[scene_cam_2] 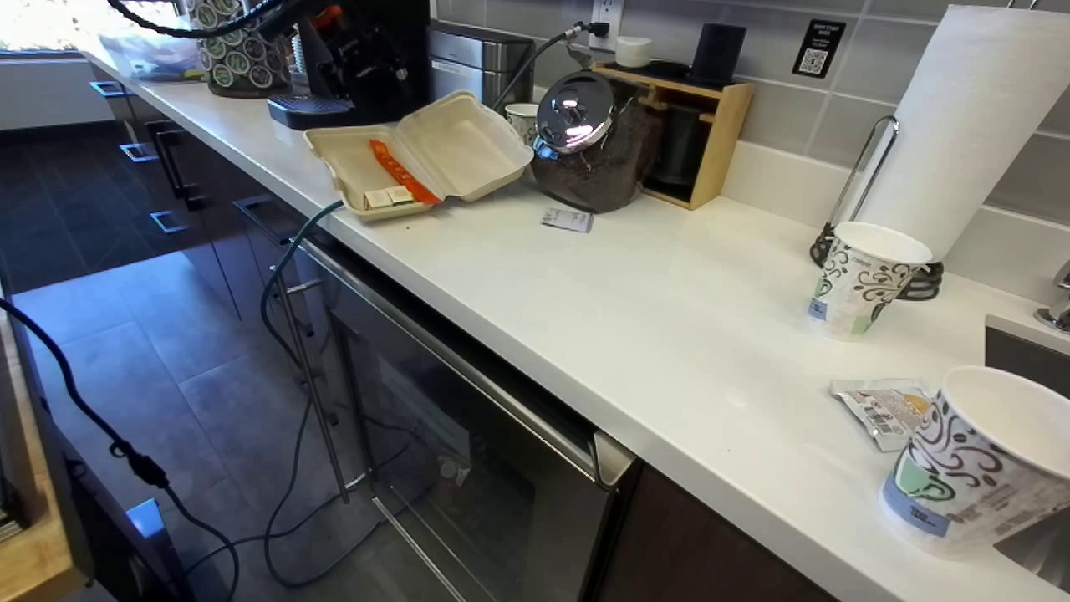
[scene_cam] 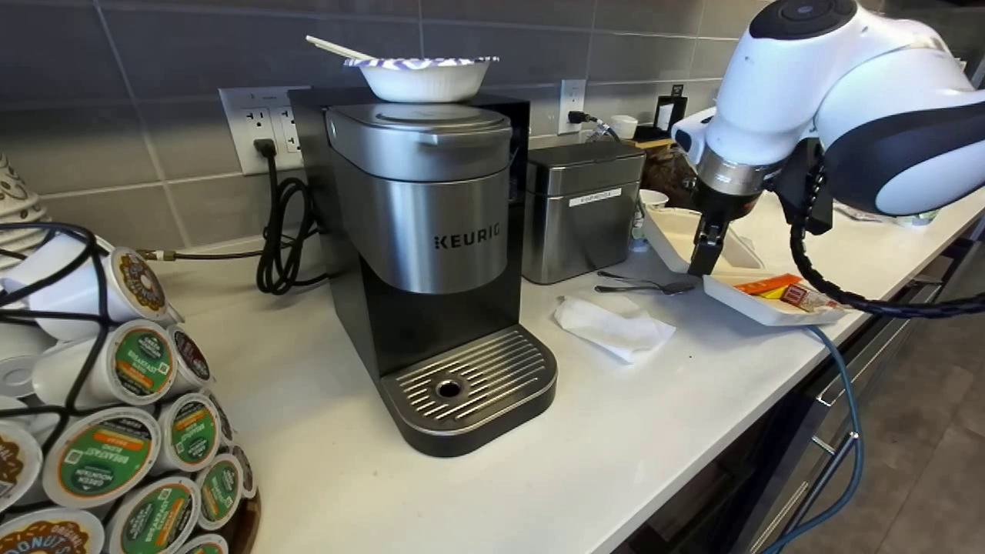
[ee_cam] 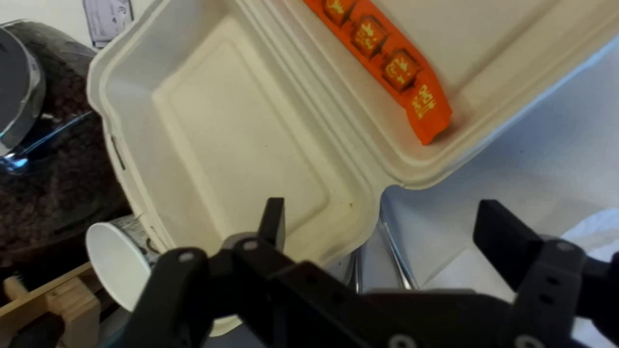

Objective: Move the Foam food container to the left

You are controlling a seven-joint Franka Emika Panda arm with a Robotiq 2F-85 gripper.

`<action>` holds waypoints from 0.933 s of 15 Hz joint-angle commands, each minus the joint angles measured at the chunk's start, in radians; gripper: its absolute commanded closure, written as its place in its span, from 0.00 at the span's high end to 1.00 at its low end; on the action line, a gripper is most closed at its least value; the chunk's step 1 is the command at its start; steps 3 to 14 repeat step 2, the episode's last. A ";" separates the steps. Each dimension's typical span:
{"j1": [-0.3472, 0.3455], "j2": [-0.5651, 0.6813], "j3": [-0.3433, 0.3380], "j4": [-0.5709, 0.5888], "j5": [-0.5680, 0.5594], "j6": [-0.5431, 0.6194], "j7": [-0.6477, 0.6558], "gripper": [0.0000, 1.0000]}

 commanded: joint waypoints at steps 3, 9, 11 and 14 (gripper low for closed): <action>-0.017 -0.037 0.015 -0.038 -0.086 0.023 0.117 1.00; -0.017 -0.037 0.015 -0.038 -0.086 0.023 0.117 1.00; -0.017 -0.037 0.015 -0.038 -0.086 0.023 0.117 1.00; -0.017 -0.037 0.015 -0.038 -0.086 0.023 0.117 1.00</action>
